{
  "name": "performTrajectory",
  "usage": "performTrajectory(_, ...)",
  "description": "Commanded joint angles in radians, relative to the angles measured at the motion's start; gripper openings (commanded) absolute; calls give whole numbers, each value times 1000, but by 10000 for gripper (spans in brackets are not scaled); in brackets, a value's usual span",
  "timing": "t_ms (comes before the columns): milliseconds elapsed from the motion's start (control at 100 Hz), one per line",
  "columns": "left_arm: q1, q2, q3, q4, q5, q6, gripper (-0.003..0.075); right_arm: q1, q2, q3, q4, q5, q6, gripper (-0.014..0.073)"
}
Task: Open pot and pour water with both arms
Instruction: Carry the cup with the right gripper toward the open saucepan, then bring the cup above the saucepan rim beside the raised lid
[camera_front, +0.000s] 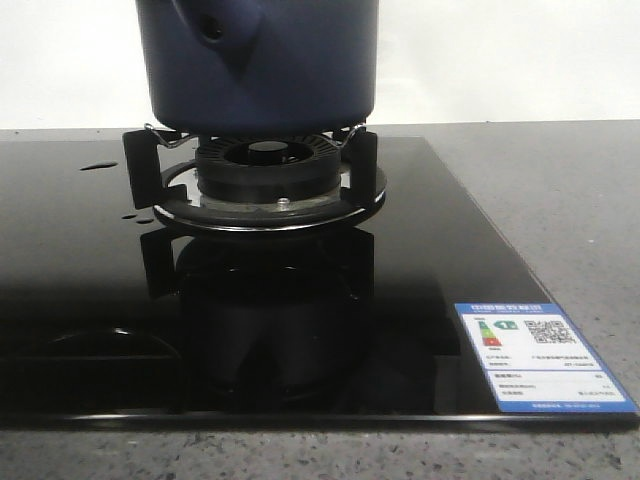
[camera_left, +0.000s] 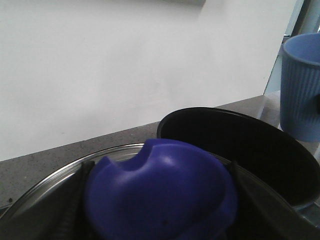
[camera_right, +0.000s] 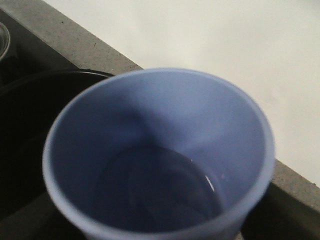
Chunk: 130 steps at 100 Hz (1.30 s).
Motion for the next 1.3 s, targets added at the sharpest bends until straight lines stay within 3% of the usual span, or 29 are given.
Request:
performTrajectory(0, -8, -24, -34, -129, 48, 2, 291, 4, -10, -57, -6, -55, -15, 286)
performTrajectory(280, -8, -24, -34, -129, 48, 2, 249, 56, 34, -127, -6, 5, -100, 286)
performTrajectory(960, -8, -24, -34, -129, 48, 2, 249, 63, 43, -240, -6, 125, -215, 286)
performTrajectory(1290, -8, -24, -34, -129, 46, 2, 249, 123, 65, -242, -6, 125, -284, 286)
